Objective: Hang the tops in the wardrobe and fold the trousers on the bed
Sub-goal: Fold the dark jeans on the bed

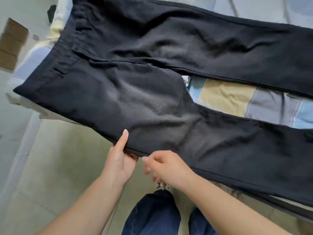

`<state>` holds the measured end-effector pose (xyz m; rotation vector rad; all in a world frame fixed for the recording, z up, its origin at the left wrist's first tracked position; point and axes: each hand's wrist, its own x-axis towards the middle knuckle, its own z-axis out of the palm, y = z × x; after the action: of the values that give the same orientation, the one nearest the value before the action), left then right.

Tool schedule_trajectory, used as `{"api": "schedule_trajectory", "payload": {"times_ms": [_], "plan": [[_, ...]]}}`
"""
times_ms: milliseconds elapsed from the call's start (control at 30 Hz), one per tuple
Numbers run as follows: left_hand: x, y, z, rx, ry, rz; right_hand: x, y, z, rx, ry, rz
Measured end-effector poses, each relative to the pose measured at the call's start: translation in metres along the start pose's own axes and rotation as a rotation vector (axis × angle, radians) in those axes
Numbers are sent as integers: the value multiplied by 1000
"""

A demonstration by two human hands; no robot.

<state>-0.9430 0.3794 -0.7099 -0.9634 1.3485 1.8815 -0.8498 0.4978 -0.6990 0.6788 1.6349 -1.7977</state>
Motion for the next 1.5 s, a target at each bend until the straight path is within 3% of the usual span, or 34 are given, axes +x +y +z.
{"api": "schedule_trajectory", "payload": {"times_ms": [67, 133, 300, 400, 533, 667, 867, 1200, 1500], "plan": [[0, 26, -4, -42, -61, 22, 2, -10, 33, 419, -103, 274], [2, 47, -5, -28, -58, 59, 5, -16, 57, 774, -46, 402], [5, 87, -12, 74, 1, 104, 27, -65, 80, 1258, 281, 303], [3, 97, -16, 105, 13, 79, 34, -96, 81, 1394, 426, 266], [11, 108, -11, 66, 92, 37, 28, -109, 81, 1409, 537, 273], [30, 146, -7, 16, 290, 71, 17, -106, 82, 1395, 556, 309], [56, 240, 3, 56, 502, 281, 24, -125, 24, 1212, 601, 210], [98, 301, 118, 127, 267, 401, 83, -221, -127, 972, 737, 5], [208, 346, 218, 366, 65, 306, 177, -264, -233, 762, 864, 52]]}}
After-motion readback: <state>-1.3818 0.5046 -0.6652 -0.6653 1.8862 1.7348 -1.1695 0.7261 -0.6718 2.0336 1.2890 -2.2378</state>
